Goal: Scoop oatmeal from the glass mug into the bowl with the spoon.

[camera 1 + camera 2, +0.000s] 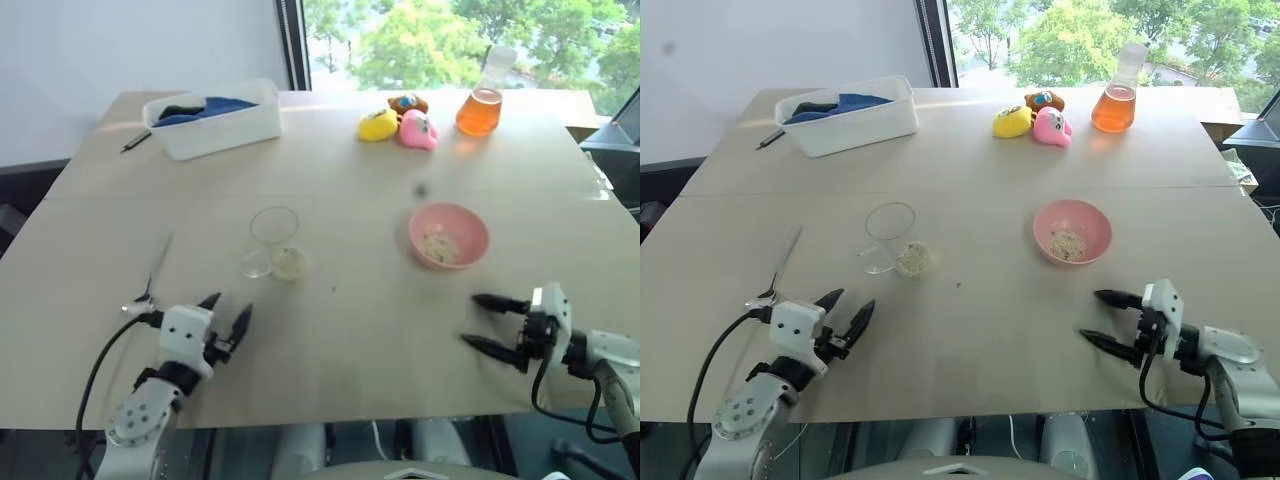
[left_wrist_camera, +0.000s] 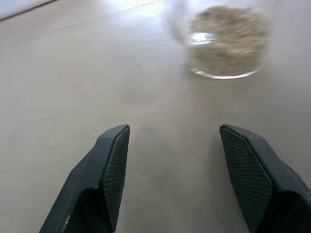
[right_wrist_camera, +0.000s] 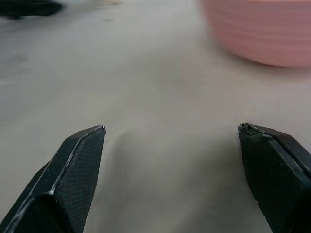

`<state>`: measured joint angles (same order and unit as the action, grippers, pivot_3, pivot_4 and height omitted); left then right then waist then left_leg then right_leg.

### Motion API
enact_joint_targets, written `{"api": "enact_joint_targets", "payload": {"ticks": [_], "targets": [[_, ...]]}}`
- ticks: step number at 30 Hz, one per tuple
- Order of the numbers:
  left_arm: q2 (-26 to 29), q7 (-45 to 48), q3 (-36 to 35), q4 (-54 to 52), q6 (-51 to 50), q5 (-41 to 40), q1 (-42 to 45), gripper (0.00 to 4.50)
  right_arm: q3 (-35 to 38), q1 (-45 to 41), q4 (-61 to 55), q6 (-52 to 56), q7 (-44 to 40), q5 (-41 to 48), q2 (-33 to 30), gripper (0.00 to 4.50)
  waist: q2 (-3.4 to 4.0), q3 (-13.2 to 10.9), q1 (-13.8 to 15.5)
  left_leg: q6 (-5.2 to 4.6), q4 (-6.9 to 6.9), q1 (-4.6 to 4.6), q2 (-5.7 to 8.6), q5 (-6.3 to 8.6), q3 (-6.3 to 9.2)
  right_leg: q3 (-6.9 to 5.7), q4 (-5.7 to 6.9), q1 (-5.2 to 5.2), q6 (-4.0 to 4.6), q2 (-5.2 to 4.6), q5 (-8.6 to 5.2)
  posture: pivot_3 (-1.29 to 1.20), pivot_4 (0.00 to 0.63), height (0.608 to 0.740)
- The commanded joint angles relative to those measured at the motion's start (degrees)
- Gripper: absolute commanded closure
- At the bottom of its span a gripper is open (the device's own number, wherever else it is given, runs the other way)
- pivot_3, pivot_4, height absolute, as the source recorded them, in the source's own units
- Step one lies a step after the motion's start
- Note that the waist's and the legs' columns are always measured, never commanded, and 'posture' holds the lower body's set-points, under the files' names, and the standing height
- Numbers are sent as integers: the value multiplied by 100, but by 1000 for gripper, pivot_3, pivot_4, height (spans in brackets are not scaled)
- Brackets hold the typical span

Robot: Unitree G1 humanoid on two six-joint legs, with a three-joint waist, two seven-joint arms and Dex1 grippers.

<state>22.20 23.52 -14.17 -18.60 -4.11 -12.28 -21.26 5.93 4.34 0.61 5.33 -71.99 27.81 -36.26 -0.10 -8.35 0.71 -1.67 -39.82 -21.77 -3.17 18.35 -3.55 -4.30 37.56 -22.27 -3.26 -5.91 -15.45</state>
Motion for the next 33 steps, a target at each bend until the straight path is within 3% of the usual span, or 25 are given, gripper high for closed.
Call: {"api": "enact_joint_targets", "payload": {"ticks": [1, 8, 19, 30, 33], "targets": [[274, -52, -292, -21, -382, -74, 337, 1460, -320, -98, -1315, 331, -20, 296, -69, 99, 2, -8, 5, 0, 0, -4, 2, 0, 0, 0, 2, -4, 0, -2, 0, 0, 150, 740], [888, -32, -1044, 511, -880, -258, 1020, 1460, -559, -735, -2564, 1020, 400, 702, -89, 99, -37, -43, 6, 3, 1, -10, 9, -2, 4, -7, -4, -6, -1, -1, 1, 0, 150, 740], [1881, 18, -1433, 1326, -2212, -274, 1740, 1460, -577, -985, -2866, 1345, 726, 908, -69, 99, -56, -63, 5, 28, 8, -20, 13, -16, 11, -25, -15, -6, -3, -3, 1, 0, 150, 740], [1861, 246, -1322, 1251, -3455, -608, 1463, 1460, -506, -908, -2915, 1334, 888, 986, -70, 99, -48, -62, 0, 33, 42, -8, 14, -19, 1, -20, -35, -5, -3, -4, 2, 0, 150, 740], [1784, 228, -1312, 1380, -3798, -766, 1577, 2261, -525, -927, -2892, 1320, 885, 990, -56, 99, -36, -55, 0, 34, 42, -5, 15, -19, -1, -18, -35, -4, -4, -4, 2, 0, 150, 740]]}}
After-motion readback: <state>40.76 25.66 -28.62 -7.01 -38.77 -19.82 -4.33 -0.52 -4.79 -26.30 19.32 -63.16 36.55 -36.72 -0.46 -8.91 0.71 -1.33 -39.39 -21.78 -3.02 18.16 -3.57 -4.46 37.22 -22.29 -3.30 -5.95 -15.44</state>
